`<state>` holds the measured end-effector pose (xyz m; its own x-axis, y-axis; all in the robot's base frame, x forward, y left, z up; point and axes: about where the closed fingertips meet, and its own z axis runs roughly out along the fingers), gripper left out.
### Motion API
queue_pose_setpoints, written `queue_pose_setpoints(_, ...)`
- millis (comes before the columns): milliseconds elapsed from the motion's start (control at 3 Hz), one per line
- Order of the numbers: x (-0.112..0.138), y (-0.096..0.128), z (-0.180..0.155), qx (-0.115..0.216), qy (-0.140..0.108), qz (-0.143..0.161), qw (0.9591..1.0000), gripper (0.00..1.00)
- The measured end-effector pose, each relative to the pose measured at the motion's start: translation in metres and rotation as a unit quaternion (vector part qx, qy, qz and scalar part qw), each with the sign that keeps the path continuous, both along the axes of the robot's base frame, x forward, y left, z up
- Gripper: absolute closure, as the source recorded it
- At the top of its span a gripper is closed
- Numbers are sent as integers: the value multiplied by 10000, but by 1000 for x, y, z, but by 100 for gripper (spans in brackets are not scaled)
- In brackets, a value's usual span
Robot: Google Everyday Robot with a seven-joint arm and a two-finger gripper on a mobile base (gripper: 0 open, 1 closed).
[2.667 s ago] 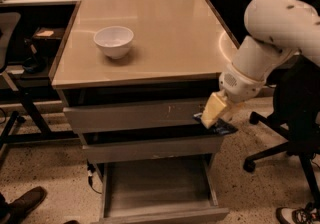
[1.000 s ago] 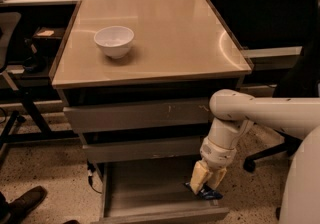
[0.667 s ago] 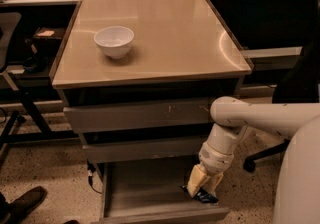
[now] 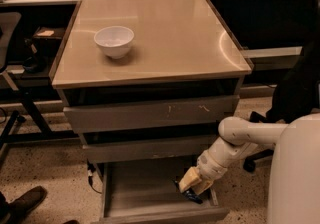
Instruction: Place rxbar blueberry into bottom drawer
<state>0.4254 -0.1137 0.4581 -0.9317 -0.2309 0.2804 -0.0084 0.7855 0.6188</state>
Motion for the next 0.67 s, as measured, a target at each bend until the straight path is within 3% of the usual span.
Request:
queue_pose_setpoints(333, 0, 0, 0, 1, 1, -1, 10000, 100)
queue_pose_setpoints(667, -3, 20, -33, 254, 152, -111, 9995, 100)
